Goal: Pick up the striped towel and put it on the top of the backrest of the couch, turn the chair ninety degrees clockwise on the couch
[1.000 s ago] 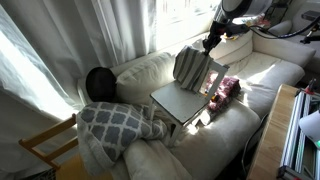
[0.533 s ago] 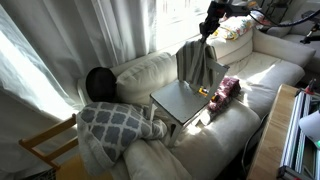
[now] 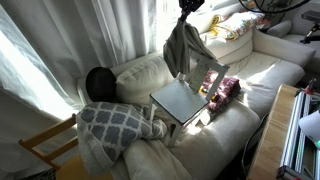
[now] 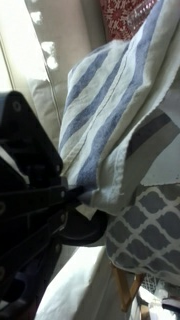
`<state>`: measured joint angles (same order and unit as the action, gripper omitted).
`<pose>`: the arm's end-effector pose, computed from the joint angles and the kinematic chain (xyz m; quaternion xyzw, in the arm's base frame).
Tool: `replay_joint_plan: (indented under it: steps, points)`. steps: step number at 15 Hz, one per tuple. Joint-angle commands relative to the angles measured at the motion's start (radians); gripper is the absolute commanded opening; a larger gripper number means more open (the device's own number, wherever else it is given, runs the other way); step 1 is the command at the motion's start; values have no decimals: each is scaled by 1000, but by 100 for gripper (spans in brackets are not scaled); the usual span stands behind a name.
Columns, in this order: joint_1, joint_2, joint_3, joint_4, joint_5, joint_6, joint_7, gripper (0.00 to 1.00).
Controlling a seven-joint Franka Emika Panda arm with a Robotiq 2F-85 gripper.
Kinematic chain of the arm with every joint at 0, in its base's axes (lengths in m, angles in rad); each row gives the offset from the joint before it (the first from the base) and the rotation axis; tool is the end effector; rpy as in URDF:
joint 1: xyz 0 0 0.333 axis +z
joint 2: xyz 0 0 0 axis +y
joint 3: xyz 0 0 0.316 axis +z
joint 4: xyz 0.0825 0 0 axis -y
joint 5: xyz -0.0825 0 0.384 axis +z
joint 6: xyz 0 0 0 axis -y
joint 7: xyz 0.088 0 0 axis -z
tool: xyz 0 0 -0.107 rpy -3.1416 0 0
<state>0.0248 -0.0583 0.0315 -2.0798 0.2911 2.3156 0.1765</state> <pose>0.5599 0.0373 0.4841 -0.9722 0.1402 -0.1302 0.1350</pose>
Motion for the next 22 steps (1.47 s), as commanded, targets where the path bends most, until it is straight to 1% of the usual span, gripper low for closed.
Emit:
replay_joint_plan:
  steps: [1, 2, 5, 10, 11, 17, 20, 22]
  points:
    - [21, 115, 16, 139, 91, 8, 102, 1]
    - [15, 45, 11, 65, 38, 0, 64, 4]
    - [20, 96, 16, 122, 65, 0, 89, 4]
    - [19, 108, 16, 135, 70, 0, 91, 4]
    - [19, 108, 16, 135, 70, 0, 91, 1]
    - [36, 277, 29, 287, 96, 209, 187, 1]
    - [52, 389, 26, 375, 88, 336, 264, 1]
    - [59, 467, 21, 433, 85, 450, 286, 1]
